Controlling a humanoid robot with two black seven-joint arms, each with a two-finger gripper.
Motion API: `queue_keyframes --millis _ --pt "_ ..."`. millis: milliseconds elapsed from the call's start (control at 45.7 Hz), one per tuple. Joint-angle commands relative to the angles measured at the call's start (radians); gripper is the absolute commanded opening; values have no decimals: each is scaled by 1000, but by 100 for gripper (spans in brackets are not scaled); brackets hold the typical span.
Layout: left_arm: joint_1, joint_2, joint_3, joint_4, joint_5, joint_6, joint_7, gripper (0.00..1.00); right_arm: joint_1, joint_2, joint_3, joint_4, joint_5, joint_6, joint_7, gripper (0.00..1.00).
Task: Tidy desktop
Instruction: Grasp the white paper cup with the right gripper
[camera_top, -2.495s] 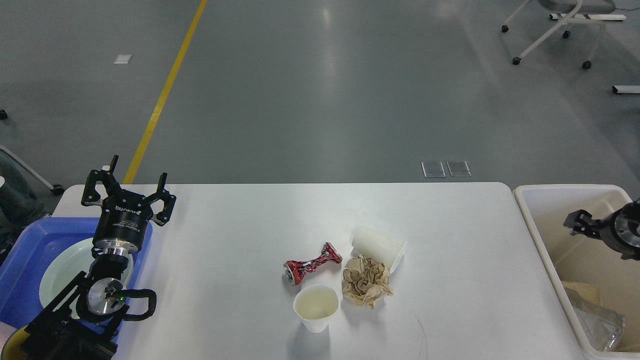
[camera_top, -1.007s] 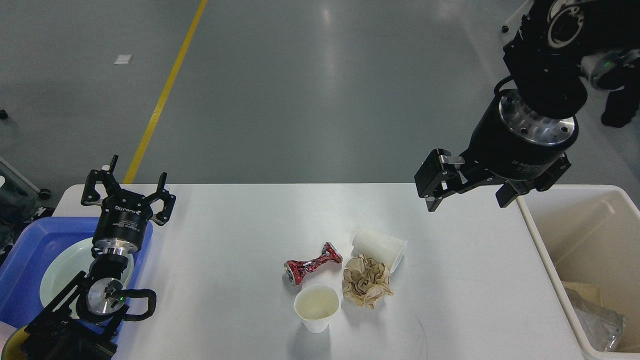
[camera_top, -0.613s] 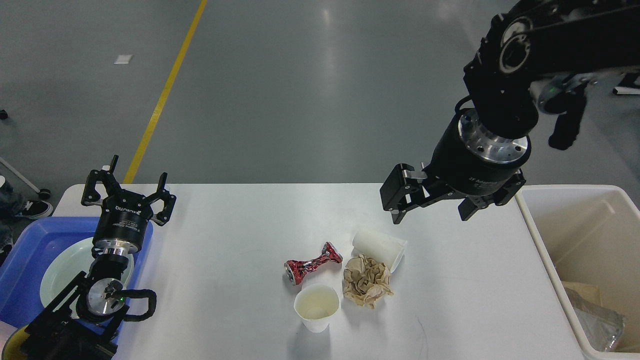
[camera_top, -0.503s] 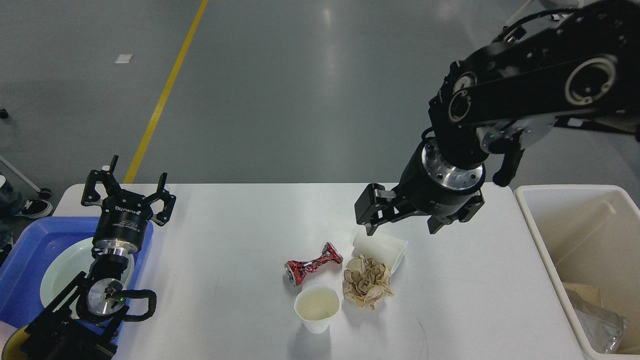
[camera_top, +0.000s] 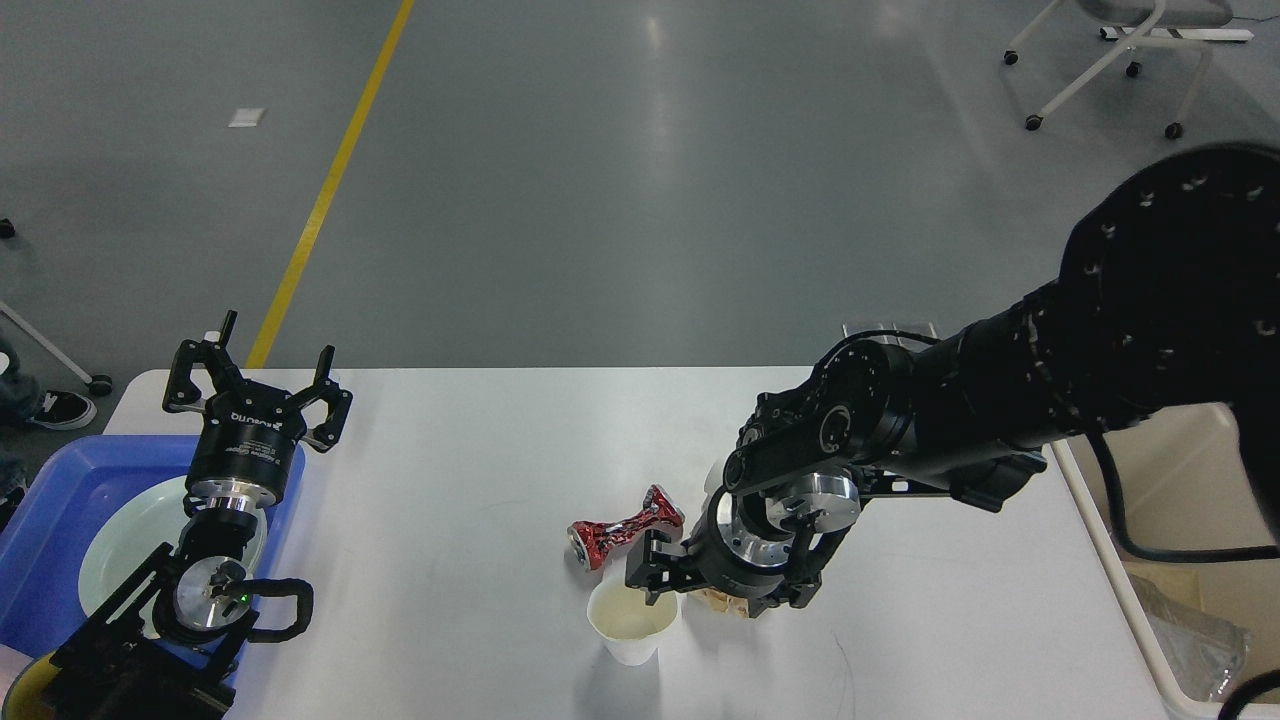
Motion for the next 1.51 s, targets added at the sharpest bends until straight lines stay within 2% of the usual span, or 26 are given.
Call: queue_keyframes --millis 0,285,591,657,722,810,919,941,1488 --pt "0 0 0 0 0 0 1 96 -65 9 18 -53 -4 -7 0 100" --pt "0 2 0 0 0 0 1 96 -187 36 18 -163 -11 -59 0 98" --pt "0 2 0 0 0 0 1 96 -267 61 18 -214 -11 -105 0 85" --pt "0 0 0 0 0 0 1 96 -275 61 18 -216 -11 -127 0 79" --pt "0 2 -2 0 0 0 1 96 -284 61 18 -216 -4 -144 0 67" --pt "0 0 -2 0 0 0 1 96 -293 61 19 -216 3 -145 0 43" --pt "0 2 0 0 1 0 1 96 -293 61 19 -212 48 -145 0 3" --pt "0 0 0 0 0 0 1 96 -293 61 19 -212 59 -145 0 0" --pt "0 2 0 0 0 0 1 96 -258 62 21 -194 96 -131 2 0"
